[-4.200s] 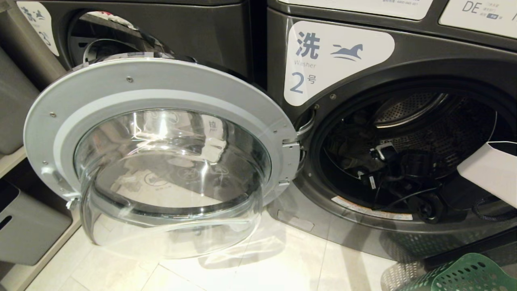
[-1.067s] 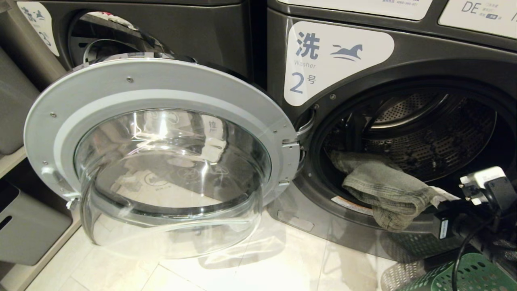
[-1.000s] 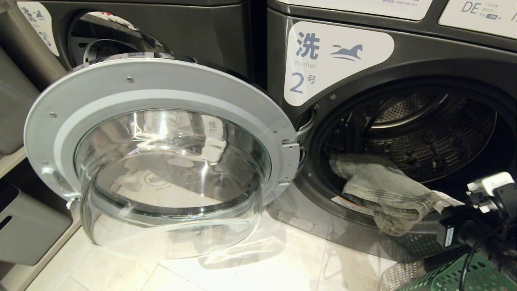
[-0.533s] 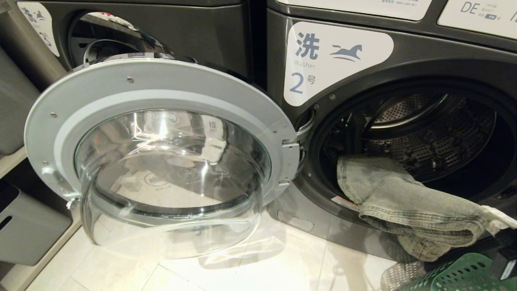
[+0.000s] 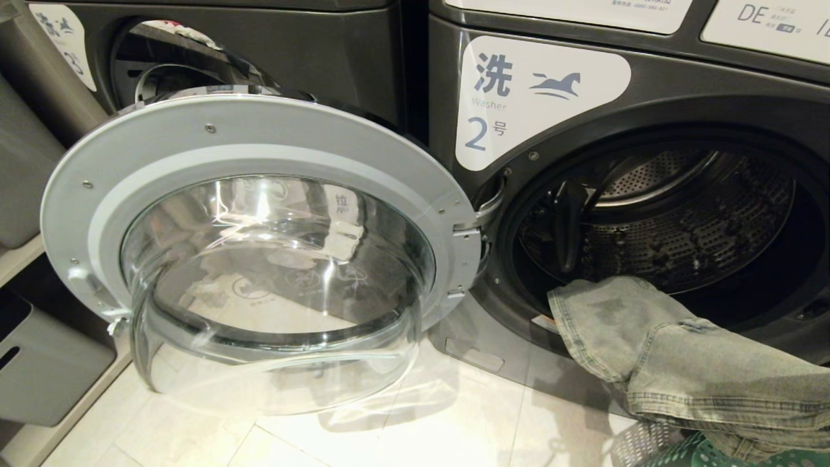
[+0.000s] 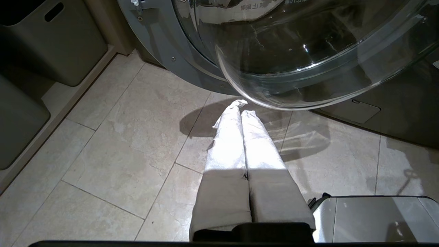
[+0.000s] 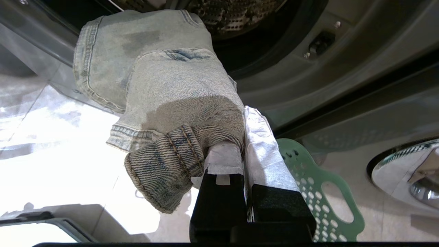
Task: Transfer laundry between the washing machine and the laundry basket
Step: Pick a cloth and place it into the basket
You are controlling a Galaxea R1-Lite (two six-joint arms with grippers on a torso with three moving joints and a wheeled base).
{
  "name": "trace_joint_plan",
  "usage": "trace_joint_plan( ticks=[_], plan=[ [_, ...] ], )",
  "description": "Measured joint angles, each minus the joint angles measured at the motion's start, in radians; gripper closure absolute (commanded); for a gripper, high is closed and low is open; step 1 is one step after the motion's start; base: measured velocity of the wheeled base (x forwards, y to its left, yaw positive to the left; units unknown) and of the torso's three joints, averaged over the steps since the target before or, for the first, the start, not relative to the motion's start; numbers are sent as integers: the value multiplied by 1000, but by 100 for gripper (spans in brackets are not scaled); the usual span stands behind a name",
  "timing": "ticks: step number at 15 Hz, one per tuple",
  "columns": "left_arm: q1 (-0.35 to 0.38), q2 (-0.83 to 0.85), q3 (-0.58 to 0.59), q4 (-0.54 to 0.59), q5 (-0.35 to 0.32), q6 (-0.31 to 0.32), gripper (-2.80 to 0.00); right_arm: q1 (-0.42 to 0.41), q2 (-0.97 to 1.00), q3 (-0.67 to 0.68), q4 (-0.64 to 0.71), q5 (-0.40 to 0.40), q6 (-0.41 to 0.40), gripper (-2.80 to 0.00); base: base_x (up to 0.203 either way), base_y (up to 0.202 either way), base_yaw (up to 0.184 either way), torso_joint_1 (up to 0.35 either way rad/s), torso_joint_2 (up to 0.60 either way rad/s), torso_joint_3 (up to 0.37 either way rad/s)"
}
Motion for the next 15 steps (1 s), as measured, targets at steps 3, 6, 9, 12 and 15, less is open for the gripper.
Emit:
trace_joint_plan(
  ticks=[3, 6, 9, 12, 15],
  plan=[
    [0, 0, 0, 0, 0, 0, 0, -17, -2, -13, 15, 17, 11, 0, 0, 0, 0, 0, 0, 0],
    [0, 0, 0, 0, 0, 0, 0, -17, 28, -38, 29, 52, 24, 0, 0, 0, 0, 0, 0, 0],
    [0, 0, 0, 0, 0, 0, 0, -17, 96, -71, 30, 89, 34, 0, 0, 0, 0, 0, 0, 0],
    [0, 0, 0, 0, 0, 0, 0, -17, 151, -103, 31, 161, 42, 0, 0, 0, 0, 0, 0, 0],
    [0, 0, 0, 0, 0, 0, 0, -15, 169, -155, 31, 226, 45, 0, 0, 0, 0, 0, 0, 0]
  ],
)
